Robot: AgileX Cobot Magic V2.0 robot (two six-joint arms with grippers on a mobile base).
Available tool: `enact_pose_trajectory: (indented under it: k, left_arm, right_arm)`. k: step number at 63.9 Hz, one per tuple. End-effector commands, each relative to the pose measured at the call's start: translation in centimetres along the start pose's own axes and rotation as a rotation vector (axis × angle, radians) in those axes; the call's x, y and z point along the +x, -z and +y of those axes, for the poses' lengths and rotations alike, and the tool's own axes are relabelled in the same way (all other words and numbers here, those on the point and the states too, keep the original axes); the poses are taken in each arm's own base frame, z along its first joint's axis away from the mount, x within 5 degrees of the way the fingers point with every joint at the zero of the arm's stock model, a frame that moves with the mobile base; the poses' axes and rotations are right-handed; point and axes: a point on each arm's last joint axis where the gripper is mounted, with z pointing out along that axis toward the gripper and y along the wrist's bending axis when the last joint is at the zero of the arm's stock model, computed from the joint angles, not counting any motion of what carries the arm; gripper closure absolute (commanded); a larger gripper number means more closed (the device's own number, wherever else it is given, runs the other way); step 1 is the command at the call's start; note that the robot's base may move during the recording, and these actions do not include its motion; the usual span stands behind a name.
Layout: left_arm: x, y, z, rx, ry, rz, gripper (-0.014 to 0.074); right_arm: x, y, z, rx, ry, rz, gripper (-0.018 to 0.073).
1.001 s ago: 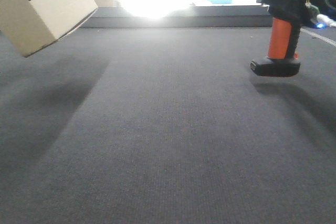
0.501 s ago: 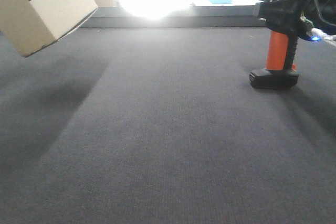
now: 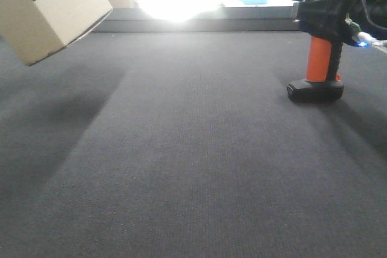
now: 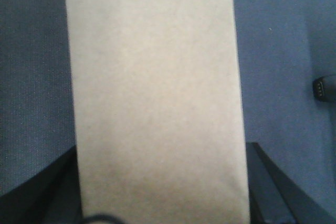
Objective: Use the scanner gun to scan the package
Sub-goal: 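Lower the scanner gun back onto the table with the right gripper, then open the right gripper off the scanner and lower the box with the left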
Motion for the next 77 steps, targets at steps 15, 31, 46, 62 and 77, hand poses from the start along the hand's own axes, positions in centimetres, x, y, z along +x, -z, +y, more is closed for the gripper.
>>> enact_pose_trajectory:
  k: [15, 31, 46, 62, 77]
  left_arm:
    - [-0.1, 0.7, -0.5, 0.016, -0.007, -0.031, 0.0707]
    - [-0.1, 0.7, -0.5, 0.016, -0.007, -0.031, 0.0707]
    - [-0.1, 0.7, -0.4, 0.008, -0.009, -0.031, 0.0707]
    - [-0.1, 0.7, 0.3, -0.074, -0.037, -0.028, 0.0707]
    - [-0.5, -1.0, 2.0, -0.191, -0.067, 0.016, 0.0707]
  right_arm:
    - [-0.5, 0.2, 0.1, -0.009, 0.009, 0.008, 0.0]
    - [-1.4, 1.2, 0.4, -0.035, 0.053, 0.097, 0.0]
    - [-2.9, 2.8, 0.7, -0.067, 0.048, 0.184, 0.0]
    - [-4.4, 4.7, 0.2, -0.084, 0.032, 0.272, 0.0]
    - [-6.7, 7.5, -0.3, -0.097, 0.013, 0.245, 0.001]
